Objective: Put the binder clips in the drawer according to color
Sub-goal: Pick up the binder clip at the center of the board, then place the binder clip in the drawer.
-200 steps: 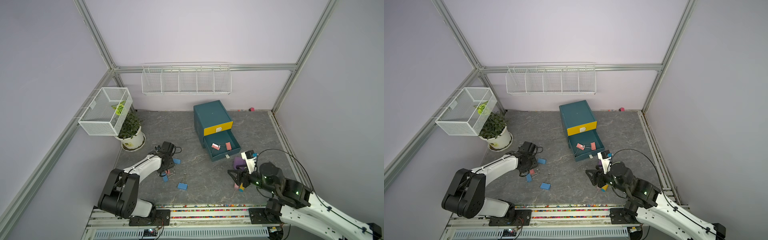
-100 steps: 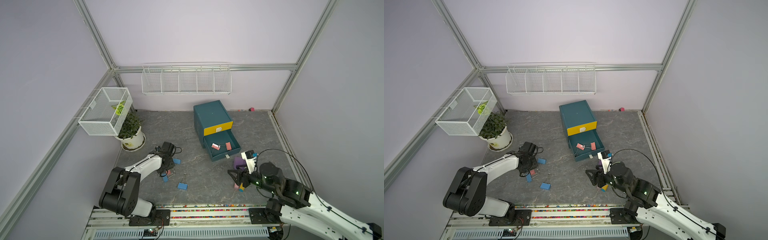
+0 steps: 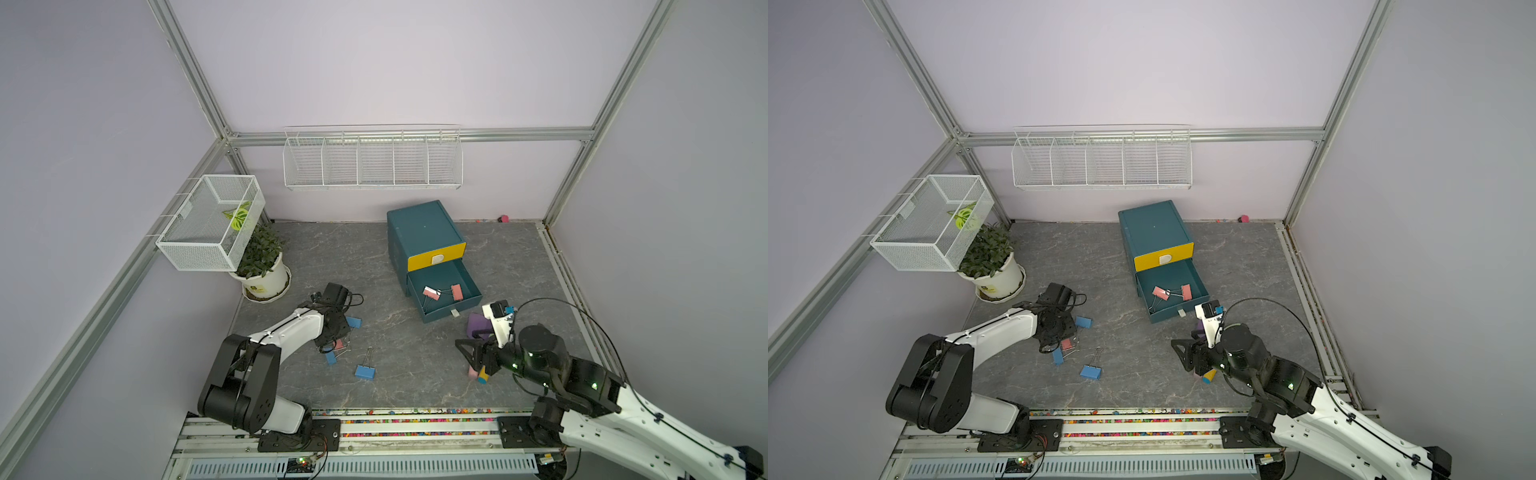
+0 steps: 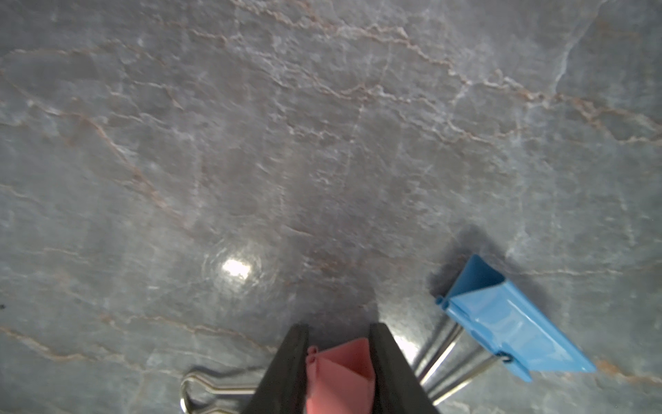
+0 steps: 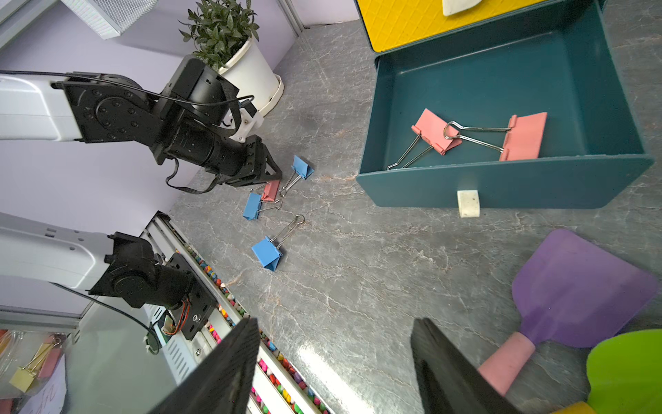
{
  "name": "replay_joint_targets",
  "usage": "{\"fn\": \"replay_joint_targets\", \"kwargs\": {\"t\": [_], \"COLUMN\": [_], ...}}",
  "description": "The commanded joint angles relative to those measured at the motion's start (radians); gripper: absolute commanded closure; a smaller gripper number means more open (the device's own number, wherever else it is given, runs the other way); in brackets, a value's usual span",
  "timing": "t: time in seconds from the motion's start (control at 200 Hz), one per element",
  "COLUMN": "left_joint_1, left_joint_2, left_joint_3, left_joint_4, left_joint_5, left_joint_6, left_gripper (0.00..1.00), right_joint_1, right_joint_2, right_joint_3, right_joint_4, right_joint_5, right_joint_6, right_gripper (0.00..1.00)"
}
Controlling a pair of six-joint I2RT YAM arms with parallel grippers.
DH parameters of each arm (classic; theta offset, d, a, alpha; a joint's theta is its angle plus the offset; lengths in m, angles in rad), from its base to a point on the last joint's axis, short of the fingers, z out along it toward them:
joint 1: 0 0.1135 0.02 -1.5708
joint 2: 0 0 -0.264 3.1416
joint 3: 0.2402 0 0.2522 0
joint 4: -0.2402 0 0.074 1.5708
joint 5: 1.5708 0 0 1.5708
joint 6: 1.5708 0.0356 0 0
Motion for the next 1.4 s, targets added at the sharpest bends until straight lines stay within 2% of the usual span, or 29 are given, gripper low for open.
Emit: {"fn": "replay_joint_targets", "kwargs": {"t": [0.0,0.225,0.485,0.63,0.805,1.05,1.22,1.4], "left_joint_1": [0.006,-0.041,-0.284,-0.417,-0.515,-0.579,-0.601,-0.606], "left_joint_2": [-0.046,-0.094,-0.053,0.071,0.261,0.52,0.625,0.679], "left_joint_3": [0.045,0.186,0.49,0.717,0.956,1.237,1.333,1.336], "left_joint_4": [-0.025,-0.098,-0.093,-0.08,-0.048,-0.074,-0.09,-0.084], "left_joint_5": [0.013,0.008,-0.019,-0.052,-0.028,0.012,0.005,-0.002], "left_joint_6": [-0.016,-0.033,-0.068,-0.04,0.031,0.098,0.13,0.141], "left_gripper": [0.69,0.68,0.68,0.68,0.68,0.68,0.68,0.68], "right_joint_1": [0.006,0.006,0.005,0.005,0.005,0.006,0.006,0.006], "right_joint_2": [0.003,0.003,-0.02,-0.048,-0.067,-0.098,-0.107,-0.109], "right_joint_3": [-0.01,-0.007,-0.012,-0.011,0.009,0.014,0.013,0.013], "right_joint_4": [0.024,0.022,0.002,-0.035,-0.139,-0.194,-0.191,-0.19], "right_joint_5": [0.004,0.007,0.025,0.057,0.176,0.231,0.232,0.23], "right_joint_6": [0.009,0.007,0.009,0.012,0.048,0.071,0.071,0.068], "right_gripper": [0.27,0.27,0.27,0.27,0.28,0.28,0.28,0.28]}}
